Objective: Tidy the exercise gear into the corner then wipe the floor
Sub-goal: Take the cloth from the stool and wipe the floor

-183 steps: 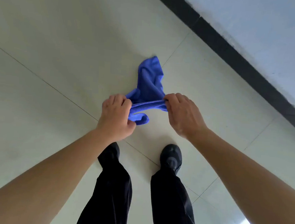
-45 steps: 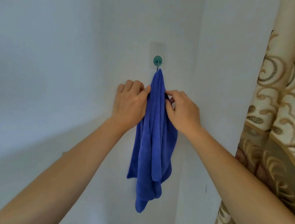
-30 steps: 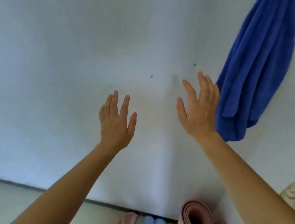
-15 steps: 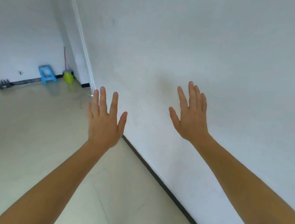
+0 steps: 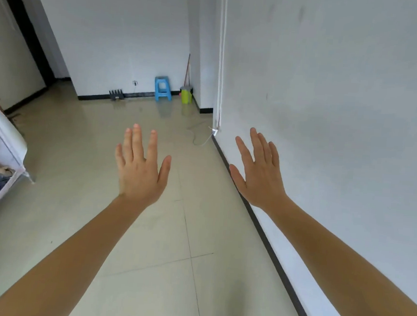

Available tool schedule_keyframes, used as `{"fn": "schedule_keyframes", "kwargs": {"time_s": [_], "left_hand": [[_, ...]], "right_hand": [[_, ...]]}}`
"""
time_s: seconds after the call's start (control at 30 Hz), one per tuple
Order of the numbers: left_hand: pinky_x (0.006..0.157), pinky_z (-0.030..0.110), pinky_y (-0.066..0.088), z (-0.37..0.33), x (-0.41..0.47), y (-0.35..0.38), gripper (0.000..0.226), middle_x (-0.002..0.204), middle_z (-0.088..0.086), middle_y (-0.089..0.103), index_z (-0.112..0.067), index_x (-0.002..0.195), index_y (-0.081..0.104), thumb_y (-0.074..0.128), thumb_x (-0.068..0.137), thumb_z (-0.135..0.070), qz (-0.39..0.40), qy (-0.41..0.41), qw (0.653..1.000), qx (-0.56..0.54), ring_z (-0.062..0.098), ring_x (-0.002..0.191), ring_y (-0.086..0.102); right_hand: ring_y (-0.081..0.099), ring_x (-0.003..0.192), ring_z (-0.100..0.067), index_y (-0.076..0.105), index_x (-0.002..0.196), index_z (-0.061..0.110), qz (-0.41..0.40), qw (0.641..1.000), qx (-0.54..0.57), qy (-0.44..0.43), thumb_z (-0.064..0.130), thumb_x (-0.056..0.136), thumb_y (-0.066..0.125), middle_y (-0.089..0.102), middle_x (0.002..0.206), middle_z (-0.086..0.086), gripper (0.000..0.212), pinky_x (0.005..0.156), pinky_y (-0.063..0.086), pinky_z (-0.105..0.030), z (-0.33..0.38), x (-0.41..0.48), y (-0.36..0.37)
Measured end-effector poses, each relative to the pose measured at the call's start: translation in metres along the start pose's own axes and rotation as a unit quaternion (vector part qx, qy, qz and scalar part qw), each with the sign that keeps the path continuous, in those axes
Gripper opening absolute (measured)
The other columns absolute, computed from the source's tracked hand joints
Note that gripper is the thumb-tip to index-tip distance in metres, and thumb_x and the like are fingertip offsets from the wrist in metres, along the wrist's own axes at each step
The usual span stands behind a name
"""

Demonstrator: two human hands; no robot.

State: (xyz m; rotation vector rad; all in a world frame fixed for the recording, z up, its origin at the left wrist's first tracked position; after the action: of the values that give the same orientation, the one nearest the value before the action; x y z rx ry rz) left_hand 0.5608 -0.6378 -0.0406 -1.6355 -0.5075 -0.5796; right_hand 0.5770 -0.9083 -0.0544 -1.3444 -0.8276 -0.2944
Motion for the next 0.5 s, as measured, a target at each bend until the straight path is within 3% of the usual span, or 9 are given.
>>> {"fn": "schedule_keyframes", "kwargs": {"time_s": [0.23, 0.5], "left_hand": [[0.115, 0.062, 0.019, 0.049, 0.169, 0.115, 0.067, 0.16, 0.023, 0.013, -0.011, 0.153, 0.024, 0.022, 0.1, -0.051, 0.022, -0.035, 0.997, 0.061, 0.04, 0.149, 0.01], [0.114, 0.062, 0.02, 0.138, 0.33, 0.191, 0.064, 0.159, 0.024, 0.016, -0.011, 0.153, 0.027, 0.03, 0.101, -0.048, -0.026, -0.037, 0.992, 0.115, 0.041, 0.148, 0.013]], "right_hand": [[0.022, 0.15, -0.036, 0.032, 0.155, 0.014, 0.025, 0.998, 0.045, -0.034, 0.045, 0.102, 0.04, 0.02, 0.163, -0.02, 0.062, 0.12, 0.019, -0.054, -0.038, 0.187, 0.163], [0.024, 0.149, -0.038, 0.029, 0.156, 0.013, 0.034, 0.99, 0.12, -0.067, 0.045, 0.102, 0.041, 0.018, 0.163, -0.02, 0.064, 0.119, 0.021, -0.056, -0.021, 0.398, 0.314]]}}
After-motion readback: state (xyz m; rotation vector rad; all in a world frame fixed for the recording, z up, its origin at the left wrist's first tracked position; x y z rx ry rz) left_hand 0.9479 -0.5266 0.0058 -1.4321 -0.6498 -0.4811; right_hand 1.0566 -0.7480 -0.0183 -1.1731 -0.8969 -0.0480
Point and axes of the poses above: each hand's wrist, its own x-axis towards the middle knuckle, its own y-axis out of the palm, z = x × y, the point moved 6 cm from there along x, towards the middle knuckle
